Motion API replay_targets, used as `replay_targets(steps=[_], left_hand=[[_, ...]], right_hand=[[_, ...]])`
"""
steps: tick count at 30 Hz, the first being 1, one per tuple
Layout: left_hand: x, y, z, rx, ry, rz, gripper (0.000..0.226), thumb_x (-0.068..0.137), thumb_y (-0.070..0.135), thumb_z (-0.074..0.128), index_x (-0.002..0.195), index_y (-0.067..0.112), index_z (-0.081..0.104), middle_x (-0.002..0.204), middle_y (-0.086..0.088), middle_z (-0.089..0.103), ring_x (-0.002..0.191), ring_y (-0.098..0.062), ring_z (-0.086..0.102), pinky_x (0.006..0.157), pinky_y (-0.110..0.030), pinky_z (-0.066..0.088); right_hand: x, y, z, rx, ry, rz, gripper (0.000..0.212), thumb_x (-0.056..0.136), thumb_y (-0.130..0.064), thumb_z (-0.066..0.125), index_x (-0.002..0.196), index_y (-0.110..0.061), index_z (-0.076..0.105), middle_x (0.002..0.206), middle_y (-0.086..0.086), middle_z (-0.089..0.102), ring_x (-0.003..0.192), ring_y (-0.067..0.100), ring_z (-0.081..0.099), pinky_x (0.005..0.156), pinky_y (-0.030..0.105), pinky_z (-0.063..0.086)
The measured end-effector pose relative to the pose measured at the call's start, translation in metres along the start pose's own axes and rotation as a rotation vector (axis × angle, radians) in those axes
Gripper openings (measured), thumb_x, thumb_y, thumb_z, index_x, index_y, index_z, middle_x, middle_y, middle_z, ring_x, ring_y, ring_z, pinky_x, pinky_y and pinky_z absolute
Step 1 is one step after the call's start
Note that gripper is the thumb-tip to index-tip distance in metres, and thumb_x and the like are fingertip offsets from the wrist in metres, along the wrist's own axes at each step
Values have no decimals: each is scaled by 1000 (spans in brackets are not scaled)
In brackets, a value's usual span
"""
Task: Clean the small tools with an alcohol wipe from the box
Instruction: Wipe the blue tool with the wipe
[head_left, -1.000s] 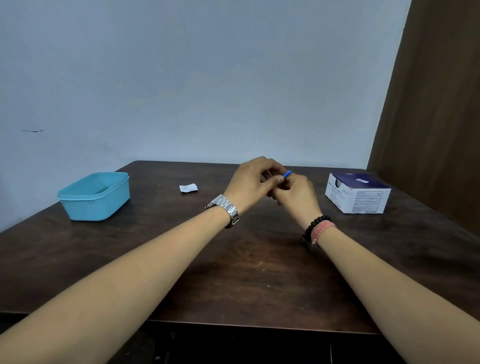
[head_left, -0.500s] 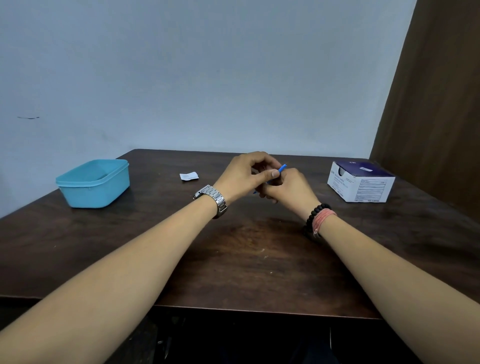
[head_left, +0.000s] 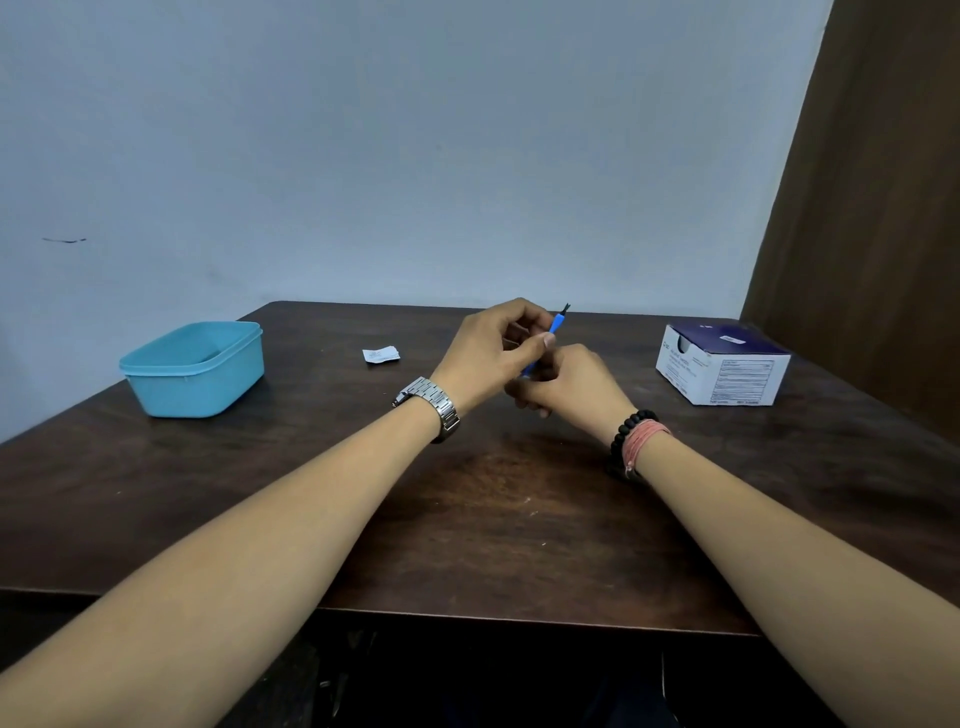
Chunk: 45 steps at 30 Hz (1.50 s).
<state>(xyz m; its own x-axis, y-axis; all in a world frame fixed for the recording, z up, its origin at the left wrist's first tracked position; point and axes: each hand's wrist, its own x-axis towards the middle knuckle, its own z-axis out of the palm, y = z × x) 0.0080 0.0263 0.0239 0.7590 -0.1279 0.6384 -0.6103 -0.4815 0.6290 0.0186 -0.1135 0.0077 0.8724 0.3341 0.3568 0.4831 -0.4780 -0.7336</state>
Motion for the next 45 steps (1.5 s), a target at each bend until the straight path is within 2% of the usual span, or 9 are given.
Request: replay_targets(steps=[5,10,13,19,22,25,32,40,45], left_hand=[[-1,-2,0,32,-22,11,7,86,16,67,93,19,66,83,4,68,77,-12,67,70,-24,54],[0,-3,-1,41,-3,16,7,86,17,68,92,22,66,79,12,65,68,3,58,66,-10,43],[1,-6,-1,57,-16,-1,7,86,17,68,92,20,67,82,11,66,73,3,58,68,-7,40],[3,-11,-2,-2,-9,-57,7,90,19,63,96,22,67,88,8,68,77,-2,61,72,-14,48],[3,-17,-3,-81,-47,-161,13,96,20,56,106,21,65,94,2,69,79,-9,63,77,-27,54],[2,-22,-4,-150,-71,-217,11,93,12,60,98,19,67,92,-5,71,80,-13,64,82,-32,55],[3,-24,-5,-254,-32,-267,10,89,5,64,97,11,67,82,-3,68,75,-11,64,77,-23,55],[8,-30,-10,-190,31,-292,16,90,4,63,89,19,68,75,1,66,66,-5,59,68,-16,49],[9,-33,-13,-211,89,-322,18,90,2,62,86,18,68,75,0,65,68,-7,60,68,-18,50]], right_hand=[[0,-2,-5,86,74,3,12,82,-14,65,71,-12,71,64,1,71,50,8,58,55,19,50],[1,1,-1,69,-34,25,7,83,-15,68,77,-12,71,66,2,72,52,8,58,55,19,48],[3,4,-2,101,3,34,9,83,-15,69,80,-7,72,67,2,73,54,10,59,55,20,49],[8,7,-6,264,80,40,8,84,-15,70,83,-8,72,68,6,71,56,11,59,54,22,49],[10,5,-10,426,144,44,9,87,-8,66,80,-5,70,65,5,67,57,10,56,52,20,48],[11,6,-13,539,197,87,11,87,-5,65,78,-9,70,66,5,67,57,9,56,53,19,48],[14,8,-14,632,236,112,9,88,-5,66,81,-8,70,68,5,68,60,10,57,54,19,48],[17,8,-22,692,330,109,2,86,-8,69,85,-6,70,72,6,67,59,8,57,54,18,47],[17,8,-26,719,365,101,3,86,-9,70,84,-7,69,71,7,66,59,8,56,53,18,47]])
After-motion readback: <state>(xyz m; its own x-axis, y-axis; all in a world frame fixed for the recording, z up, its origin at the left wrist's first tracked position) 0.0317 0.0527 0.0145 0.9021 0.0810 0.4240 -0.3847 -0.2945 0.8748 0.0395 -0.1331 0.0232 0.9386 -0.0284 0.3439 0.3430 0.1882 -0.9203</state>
